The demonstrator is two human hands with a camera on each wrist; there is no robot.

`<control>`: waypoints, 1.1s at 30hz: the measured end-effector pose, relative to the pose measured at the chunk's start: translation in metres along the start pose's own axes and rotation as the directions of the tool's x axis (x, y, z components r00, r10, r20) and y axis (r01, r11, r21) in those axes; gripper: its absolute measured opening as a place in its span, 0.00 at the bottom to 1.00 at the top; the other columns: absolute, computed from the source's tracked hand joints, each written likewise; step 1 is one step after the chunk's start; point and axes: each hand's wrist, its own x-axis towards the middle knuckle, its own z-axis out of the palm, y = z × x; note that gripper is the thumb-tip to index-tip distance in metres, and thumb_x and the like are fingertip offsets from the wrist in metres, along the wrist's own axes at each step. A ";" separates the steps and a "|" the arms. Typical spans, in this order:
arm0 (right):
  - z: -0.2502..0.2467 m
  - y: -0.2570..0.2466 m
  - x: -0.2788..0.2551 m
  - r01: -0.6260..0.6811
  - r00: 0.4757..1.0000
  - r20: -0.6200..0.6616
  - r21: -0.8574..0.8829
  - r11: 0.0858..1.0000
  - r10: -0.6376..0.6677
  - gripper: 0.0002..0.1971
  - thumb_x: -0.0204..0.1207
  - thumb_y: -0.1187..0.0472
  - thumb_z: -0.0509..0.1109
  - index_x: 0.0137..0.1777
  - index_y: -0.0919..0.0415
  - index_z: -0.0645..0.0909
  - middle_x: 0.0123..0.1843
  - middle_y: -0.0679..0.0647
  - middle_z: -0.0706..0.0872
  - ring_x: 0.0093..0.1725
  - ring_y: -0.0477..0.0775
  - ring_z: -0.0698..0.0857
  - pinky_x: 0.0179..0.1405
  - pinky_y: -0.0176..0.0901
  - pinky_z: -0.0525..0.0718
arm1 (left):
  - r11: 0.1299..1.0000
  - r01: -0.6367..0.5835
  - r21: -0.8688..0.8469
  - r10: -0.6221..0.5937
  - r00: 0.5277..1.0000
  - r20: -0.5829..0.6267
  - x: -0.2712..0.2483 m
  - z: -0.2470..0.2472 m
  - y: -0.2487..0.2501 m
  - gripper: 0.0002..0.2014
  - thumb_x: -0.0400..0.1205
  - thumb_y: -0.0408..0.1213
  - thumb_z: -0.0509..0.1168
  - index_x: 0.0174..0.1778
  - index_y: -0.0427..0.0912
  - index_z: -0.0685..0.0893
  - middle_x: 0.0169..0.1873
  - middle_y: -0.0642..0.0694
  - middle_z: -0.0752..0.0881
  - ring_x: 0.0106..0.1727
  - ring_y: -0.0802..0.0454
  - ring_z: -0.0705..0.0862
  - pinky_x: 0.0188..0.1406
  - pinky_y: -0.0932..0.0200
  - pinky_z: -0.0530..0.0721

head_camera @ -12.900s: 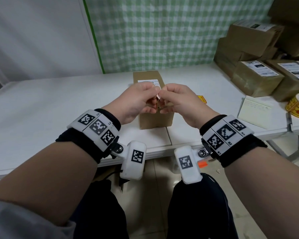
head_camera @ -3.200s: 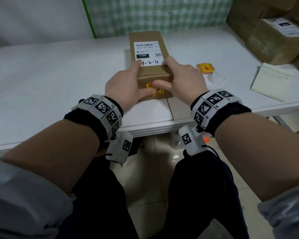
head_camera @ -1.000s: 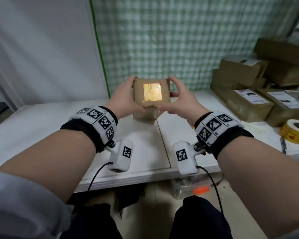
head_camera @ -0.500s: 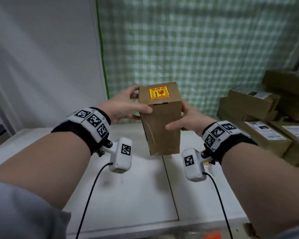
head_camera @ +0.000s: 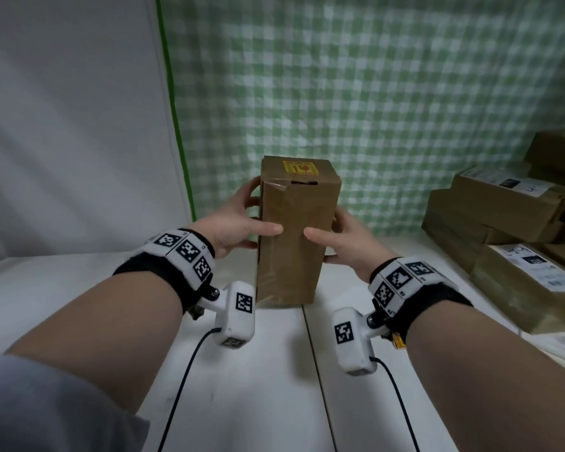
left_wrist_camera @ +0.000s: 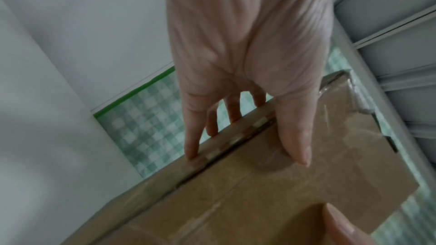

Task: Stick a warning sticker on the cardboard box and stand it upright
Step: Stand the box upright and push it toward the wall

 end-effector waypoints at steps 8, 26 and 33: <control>0.009 0.016 0.013 -0.026 1.000 0.006 -0.111 0.993 0.027 0.33 0.80 0.57 0.67 0.82 0.45 0.58 0.72 0.49 0.78 0.56 0.46 0.82 0.39 0.38 0.82 | 0.998 0.066 -0.011 -0.066 0.998 0.007 0.011 0.004 -0.028 0.50 0.69 0.30 0.77 0.80 0.63 0.55 0.79 0.54 0.67 0.71 0.46 0.76 0.64 0.30 0.78; 0.011 -0.011 -0.002 -0.062 0.994 -0.104 -0.162 0.985 0.046 0.48 0.72 0.51 0.75 0.85 0.45 0.46 0.85 0.56 0.60 0.82 0.54 0.63 0.76 0.60 0.70 | 0.999 0.034 0.011 -0.033 0.994 -0.104 -0.010 0.000 0.007 0.54 0.71 0.33 0.76 0.81 0.64 0.45 0.81 0.54 0.62 0.69 0.51 0.72 0.63 0.41 0.73; 0.013 -0.027 -0.016 -0.063 0.995 -0.088 -0.198 0.978 0.046 0.46 0.74 0.54 0.74 0.85 0.47 0.47 0.85 0.58 0.60 0.82 0.56 0.63 0.77 0.60 0.69 | 0.999 0.031 -0.005 -0.032 0.991 -0.129 -0.022 0.003 0.021 0.52 0.73 0.31 0.75 0.82 0.61 0.46 0.78 0.50 0.68 0.61 0.53 0.75 0.47 0.54 0.80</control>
